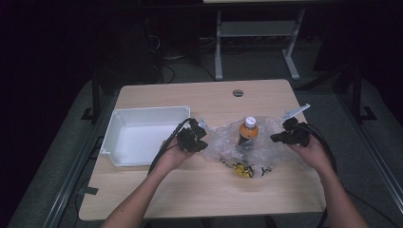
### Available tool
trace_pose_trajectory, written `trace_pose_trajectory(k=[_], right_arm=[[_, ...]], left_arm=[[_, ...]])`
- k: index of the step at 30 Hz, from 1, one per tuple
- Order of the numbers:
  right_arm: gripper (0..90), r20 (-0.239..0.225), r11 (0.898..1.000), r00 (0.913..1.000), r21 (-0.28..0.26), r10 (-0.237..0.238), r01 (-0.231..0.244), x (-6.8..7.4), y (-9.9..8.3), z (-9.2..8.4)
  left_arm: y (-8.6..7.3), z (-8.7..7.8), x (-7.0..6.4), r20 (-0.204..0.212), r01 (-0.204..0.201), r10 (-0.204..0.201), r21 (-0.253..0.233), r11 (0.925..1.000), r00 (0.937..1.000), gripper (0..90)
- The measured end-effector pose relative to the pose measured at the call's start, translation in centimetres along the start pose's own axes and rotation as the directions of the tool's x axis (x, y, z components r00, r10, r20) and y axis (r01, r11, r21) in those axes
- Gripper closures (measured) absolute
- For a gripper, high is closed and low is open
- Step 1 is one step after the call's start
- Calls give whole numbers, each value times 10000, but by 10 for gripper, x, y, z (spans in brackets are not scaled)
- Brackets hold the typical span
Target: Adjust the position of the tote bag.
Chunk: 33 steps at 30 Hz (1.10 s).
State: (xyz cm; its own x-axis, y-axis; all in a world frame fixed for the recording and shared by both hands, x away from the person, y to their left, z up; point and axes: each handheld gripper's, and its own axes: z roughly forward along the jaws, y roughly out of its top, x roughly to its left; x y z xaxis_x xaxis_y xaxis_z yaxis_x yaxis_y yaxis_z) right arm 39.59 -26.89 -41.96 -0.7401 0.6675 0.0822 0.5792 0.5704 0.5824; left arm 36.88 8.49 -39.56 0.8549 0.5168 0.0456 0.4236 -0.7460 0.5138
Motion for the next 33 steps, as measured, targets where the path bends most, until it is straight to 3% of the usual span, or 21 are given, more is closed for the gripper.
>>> trace_pose_trajectory(k=[11, 22, 27, 33], right_arm=[[900, -116, 9992, 9995, 304, 281, -277, -1, -19, 16], [900, -168, 9977, 9986, 468, 505, -497, -4, -25, 22], [857, -282, 9985, 9981, 95, 547, -544, -1, -28, 17], [755, -324, 9954, 9986, -855, 415, -441, 10, -23, -12]], left_arm=[[-4, 16, -15, 19, -470, 470, 579, 9972, 9989, 900], [-8, 26, -24, 95, -597, 593, 657, 9960, 9982, 900], [-8, 25, -27, 75, -657, 654, 557, 9963, 9978, 900], [-9, 21, -26, 38, -586, 585, 462, 9972, 9983, 900]])
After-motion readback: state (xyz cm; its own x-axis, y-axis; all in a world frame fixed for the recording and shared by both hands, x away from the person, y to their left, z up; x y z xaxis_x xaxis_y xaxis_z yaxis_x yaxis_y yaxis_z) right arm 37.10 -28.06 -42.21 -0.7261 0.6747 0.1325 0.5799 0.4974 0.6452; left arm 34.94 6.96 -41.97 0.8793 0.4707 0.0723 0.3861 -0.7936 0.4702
